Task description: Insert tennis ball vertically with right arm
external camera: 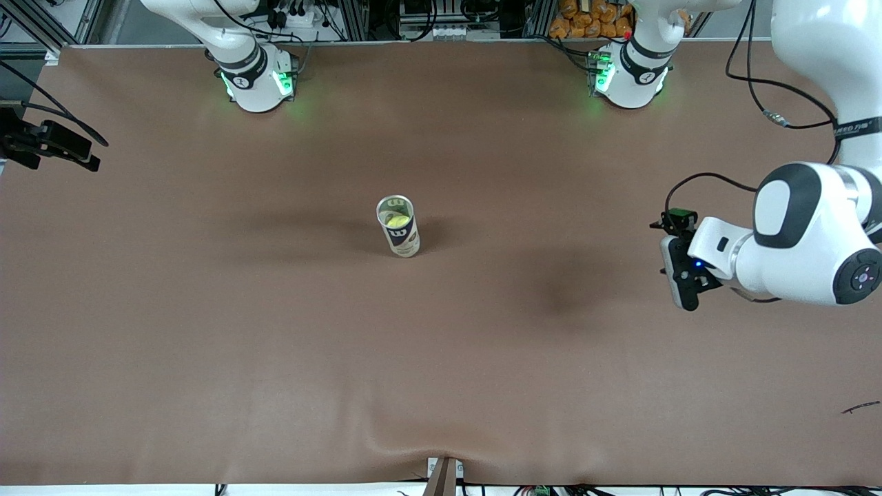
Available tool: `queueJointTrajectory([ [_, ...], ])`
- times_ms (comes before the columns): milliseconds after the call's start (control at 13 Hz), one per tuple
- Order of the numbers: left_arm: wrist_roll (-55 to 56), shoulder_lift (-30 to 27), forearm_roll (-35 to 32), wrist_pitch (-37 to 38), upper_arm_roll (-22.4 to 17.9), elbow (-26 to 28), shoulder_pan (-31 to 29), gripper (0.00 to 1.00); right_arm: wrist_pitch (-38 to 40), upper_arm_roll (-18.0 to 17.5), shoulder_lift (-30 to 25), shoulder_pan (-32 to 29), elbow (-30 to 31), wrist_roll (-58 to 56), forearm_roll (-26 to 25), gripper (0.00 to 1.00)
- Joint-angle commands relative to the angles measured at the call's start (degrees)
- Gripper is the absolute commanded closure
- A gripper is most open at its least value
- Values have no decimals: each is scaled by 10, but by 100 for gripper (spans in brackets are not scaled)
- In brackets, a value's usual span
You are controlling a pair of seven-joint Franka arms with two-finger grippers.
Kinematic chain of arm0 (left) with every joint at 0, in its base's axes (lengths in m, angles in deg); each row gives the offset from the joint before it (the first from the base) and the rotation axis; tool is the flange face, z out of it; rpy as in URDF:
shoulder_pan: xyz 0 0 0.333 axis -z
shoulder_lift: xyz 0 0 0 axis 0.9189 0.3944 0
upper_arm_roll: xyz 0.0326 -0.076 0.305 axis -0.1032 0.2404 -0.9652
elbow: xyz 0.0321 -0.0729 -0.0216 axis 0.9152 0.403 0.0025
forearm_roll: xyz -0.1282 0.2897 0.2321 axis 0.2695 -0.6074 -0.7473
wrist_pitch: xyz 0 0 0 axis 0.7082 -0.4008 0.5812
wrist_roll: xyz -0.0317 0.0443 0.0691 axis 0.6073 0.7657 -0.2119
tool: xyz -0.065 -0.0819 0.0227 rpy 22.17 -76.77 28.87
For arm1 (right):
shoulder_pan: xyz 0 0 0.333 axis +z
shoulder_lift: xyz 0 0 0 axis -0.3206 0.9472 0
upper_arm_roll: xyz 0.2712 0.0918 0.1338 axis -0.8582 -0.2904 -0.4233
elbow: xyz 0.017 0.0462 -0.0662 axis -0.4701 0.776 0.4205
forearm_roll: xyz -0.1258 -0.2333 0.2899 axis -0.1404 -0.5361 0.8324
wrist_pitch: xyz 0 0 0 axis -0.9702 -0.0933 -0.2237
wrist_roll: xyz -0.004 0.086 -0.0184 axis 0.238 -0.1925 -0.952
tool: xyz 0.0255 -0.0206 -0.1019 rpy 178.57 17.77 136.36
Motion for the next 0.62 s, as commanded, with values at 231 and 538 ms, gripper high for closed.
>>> queueJointTrajectory([
  [231,238,-55,-36,48,0,4,13,0,9,3,-2,7,-4,10,-1,0],
  [538,476,-85,-38,78,7,5,14,0,9,3,-2,8,-4,9,-1,0],
])
